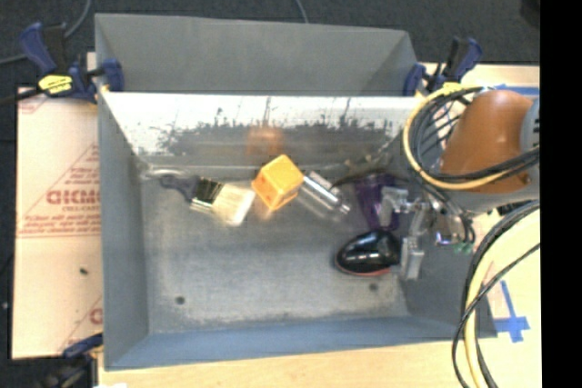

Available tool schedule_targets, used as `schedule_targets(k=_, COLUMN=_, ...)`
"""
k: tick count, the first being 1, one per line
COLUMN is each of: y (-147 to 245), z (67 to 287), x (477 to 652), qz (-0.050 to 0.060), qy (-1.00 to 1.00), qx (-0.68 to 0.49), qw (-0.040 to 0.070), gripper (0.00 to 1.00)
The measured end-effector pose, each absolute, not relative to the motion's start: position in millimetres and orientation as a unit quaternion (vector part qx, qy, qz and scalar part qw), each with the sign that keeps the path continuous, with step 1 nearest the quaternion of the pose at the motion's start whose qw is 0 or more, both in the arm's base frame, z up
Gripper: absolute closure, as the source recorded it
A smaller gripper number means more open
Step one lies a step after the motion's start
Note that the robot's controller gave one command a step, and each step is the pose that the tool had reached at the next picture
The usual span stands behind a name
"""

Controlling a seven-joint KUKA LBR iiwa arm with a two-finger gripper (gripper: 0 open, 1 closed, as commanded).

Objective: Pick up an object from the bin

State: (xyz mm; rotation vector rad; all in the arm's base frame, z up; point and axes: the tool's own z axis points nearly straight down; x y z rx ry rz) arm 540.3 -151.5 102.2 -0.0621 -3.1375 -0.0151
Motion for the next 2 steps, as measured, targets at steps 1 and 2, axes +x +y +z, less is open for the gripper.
schedule_targets(k=1, y=-140.3, z=71.3, x=543.5, qz=0.002, qy=-0.992, qx=0.124, qw=-0.009, gripper=0.00)
schedule_targets(k=2, y=-136.4, z=71.5, x=540.1, qz=-0.002, qy=-0.979, qx=0.206, qw=-0.004, gripper=1.00)
